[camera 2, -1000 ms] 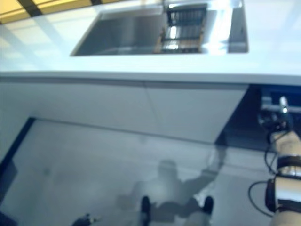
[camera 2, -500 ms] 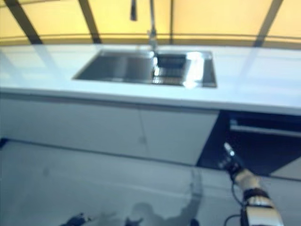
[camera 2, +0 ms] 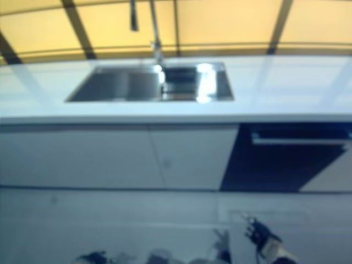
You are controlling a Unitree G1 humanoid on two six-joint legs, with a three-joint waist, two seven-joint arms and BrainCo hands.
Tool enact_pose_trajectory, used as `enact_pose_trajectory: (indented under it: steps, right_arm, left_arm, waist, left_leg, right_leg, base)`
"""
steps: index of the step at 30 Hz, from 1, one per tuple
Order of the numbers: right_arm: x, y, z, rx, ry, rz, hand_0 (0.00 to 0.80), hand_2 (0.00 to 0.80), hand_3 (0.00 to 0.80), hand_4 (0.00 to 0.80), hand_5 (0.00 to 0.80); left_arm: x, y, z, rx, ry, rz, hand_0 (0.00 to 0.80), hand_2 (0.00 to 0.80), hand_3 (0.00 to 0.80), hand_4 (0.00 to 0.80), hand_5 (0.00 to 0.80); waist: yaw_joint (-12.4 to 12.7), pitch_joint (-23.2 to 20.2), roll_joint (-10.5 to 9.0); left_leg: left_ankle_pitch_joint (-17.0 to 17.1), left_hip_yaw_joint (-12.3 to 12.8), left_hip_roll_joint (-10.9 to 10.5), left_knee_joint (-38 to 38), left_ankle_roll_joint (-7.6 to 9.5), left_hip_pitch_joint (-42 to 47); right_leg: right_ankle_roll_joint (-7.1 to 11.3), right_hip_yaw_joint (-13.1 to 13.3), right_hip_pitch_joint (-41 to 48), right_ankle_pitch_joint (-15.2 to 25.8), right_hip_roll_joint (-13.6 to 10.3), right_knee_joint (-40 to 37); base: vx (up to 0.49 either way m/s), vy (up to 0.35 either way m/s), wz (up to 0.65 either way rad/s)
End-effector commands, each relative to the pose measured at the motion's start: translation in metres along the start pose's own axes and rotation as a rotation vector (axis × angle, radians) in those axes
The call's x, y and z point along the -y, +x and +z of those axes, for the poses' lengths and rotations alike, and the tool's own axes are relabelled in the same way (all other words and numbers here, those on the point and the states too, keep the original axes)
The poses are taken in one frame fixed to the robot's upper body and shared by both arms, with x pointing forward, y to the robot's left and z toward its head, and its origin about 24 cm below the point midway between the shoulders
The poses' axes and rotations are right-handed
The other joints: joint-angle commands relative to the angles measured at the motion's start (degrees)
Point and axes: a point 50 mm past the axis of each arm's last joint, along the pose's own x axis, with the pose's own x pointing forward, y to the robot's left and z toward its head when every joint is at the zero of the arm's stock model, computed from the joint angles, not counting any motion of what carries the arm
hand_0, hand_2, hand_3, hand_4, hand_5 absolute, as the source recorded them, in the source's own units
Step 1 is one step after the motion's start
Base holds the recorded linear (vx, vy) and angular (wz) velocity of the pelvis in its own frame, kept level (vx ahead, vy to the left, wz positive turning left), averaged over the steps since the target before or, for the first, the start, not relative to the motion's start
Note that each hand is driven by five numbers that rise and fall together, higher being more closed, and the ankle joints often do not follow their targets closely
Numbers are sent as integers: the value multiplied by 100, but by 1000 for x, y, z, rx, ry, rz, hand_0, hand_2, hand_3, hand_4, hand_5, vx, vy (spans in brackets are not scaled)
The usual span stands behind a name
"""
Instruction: Take plates into dishwasher
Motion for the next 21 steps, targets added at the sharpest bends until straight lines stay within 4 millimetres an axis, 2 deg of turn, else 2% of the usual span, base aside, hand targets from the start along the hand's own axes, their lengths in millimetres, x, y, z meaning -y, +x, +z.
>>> enact_pose_trajectory:
  steps: [1,3,4,5,6,8,10,13,17,21]
  right_arm:
    - [-7,2,-4,2,-212,22,0,0,0,0,0]
    - [-1,1,-26,-75,-208,13,0,0,0,0,0]
    - [0,0,-33,-105,-186,7,0,0,0,0,0]
    - [2,-1,-40,-126,-173,-3,0,0,0,0,0]
    - [8,-3,-51,-167,-184,-31,0,0,0,0,0]
    - [14,-6,-67,-216,-155,-74,0,0,0,0,0]
    - [17,-9,-78,-242,-33,-123,0,0,0,0,0]
    - [26,-15,-92,-279,-43,-181,0,0,0,0,0]
    - [24,-14,-94,-282,-62,-185,0,0,0,0,0]
    - [20,-13,-91,-278,-90,-158,0,0,0,0,0]
  left_arm:
    - [-12,-1,-15,-82,-68,-25,0,0,0,0,0]
    - [-6,0,-16,-93,-120,-44,0,0,0,0,0]
    - [-4,0,-16,-95,-153,-48,0,0,0,0,0]
    - [-1,0,-16,-96,-177,-53,0,0,0,0,0]
    - [4,0,-16,-97,-230,-68,0,0,0,0,0]
    - [11,1,-15,-84,-274,-81,0,0,0,0,0]
    - [18,1,-13,-59,-298,-102,0,0,0,0,0]
    - [27,2,-10,-23,-339,-116,0,0,0,0,0]
    - [33,2,-5,1,-331,-130,0,0,0,0,0]
    - [29,2,-2,27,-333,-77,0,0,0,0,0]
  waist:
    - [102,-31,214]
    - [200,-153,131]
    - [211,-175,128]
    - [180,-204,113]
    - [164,-264,97]
    - [160,-294,114]
    - [138,-319,117]
    - [71,-337,128]
    - [111,-389,125]
    - [128,-410,103]
  left_leg:
    - [185,-278,-271,-442,630,-122]
    - [302,-155,-332,-654,566,-104]
    - [332,-127,-324,-739,543,-72]
    - [342,-120,-333,-801,513,-44]
    - [371,-22,-317,-895,466,-12]
    - [347,15,-278,-892,471,42]
    - [328,29,-245,-819,485,43]
    - [313,93,-222,-865,472,159]
    - [295,17,-256,-880,477,188]
    - [286,-29,-276,-893,473,210]
  right_leg:
    - [-208,-122,51,-1251,863,1027]
    - [-194,-419,425,-1261,826,240]
    - [-186,-434,496,-1272,840,124]
    - [-169,-334,536,-1220,881,-113]
    - [-154,-376,585,-1159,889,-347]
    - [-204,-387,632,-1277,939,-258]
    - [-263,-375,639,-1364,972,-165]
    - [-283,-396,747,-1406,996,-202]
    - [-302,-438,795,-1453,1008,-186]
    - [-302,-451,809,-1475,1007,-169]
  base:
    - [-138,90,-57]
    - [-62,4,-42]
    - [-6,-38,-47]
    - [-23,-47,-44]
    - [-24,-43,-29]
    - [-10,-34,-6]
    - [10,-10,5]
    - [26,5,11]
    - [31,-2,8]
    - [10,-1,0]
